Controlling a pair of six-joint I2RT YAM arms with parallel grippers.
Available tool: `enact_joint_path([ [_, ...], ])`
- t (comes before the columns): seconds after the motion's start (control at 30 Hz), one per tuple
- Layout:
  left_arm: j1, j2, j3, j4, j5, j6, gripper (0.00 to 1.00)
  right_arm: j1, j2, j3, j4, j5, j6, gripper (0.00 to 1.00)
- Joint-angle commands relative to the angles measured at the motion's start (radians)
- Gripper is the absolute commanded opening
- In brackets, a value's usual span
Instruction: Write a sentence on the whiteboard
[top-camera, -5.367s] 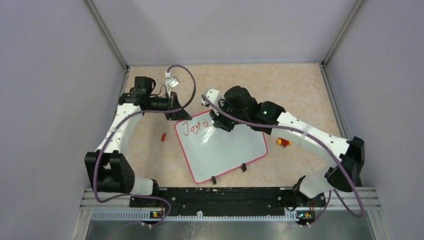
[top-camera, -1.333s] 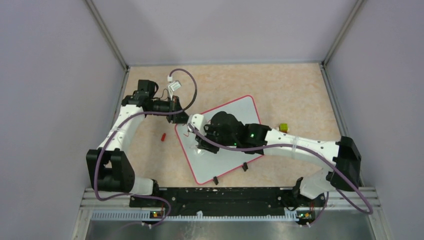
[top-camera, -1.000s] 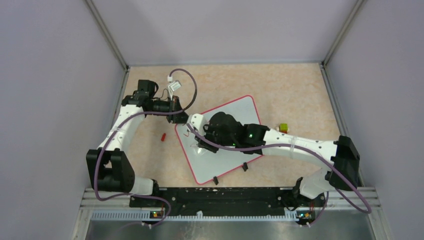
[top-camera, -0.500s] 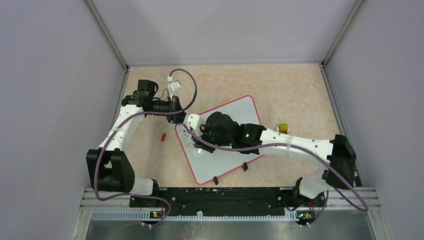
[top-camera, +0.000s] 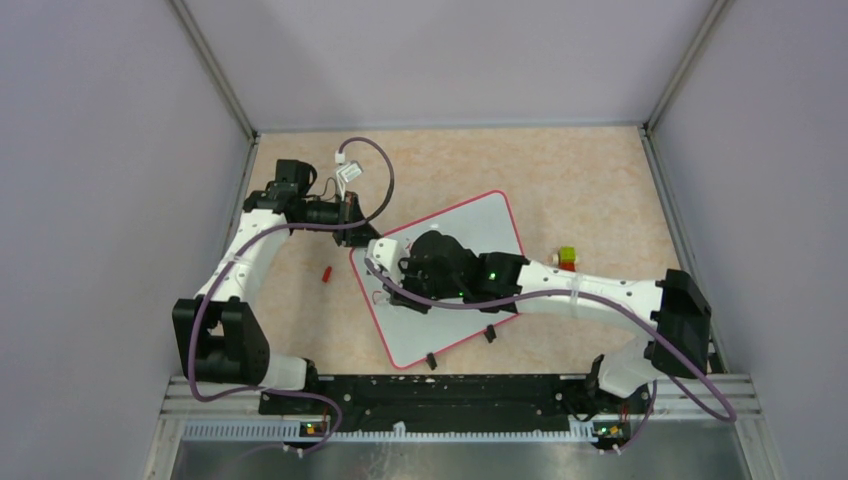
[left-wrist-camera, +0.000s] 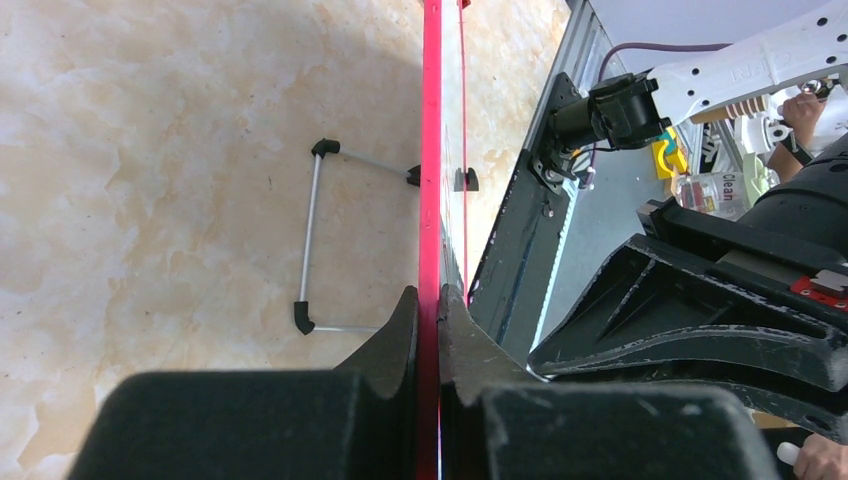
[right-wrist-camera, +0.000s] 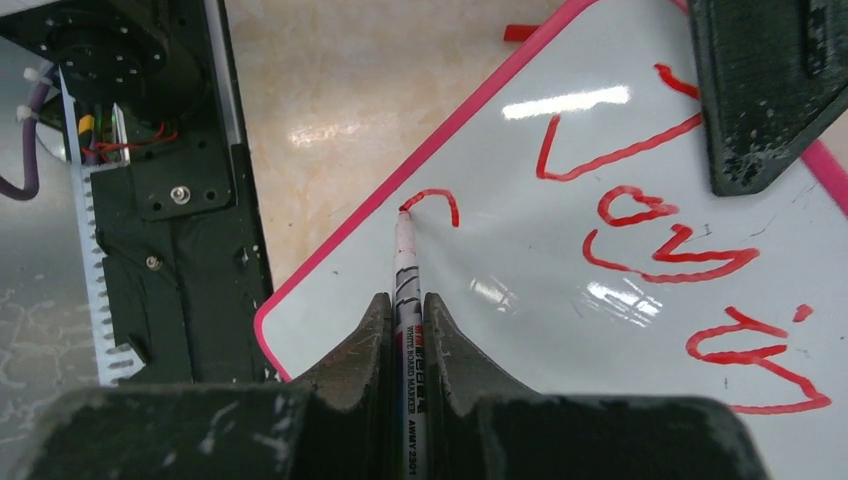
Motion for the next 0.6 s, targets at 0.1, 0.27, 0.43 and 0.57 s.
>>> enact_joint_path([
  [0.1, 0.004, -0.005, 0.005, 0.006, -0.100, 0.018, 0.00, 0.013, -0.043, -0.031, -0.013, 0.038, -0.029, 0.00],
  [0.27, 0.004, -0.004, 0.008, 0.006, -0.101, 0.016, 0.00, 0.013, -0.048, -0.014, -0.012, 0.080, -0.030, 0.00],
  [0.43, 0.004, -0.006, 0.007, 0.006, -0.102, 0.015, 0.00, -0.006, -0.057, 0.008, -0.016, 0.115, -0.022, 0.00],
  [0.57, 0.004, -0.005, 0.008, 0.008, -0.103, 0.015, 0.00, -0.028, -0.061, 0.018, -0.012, 0.126, -0.008, 0.00],
])
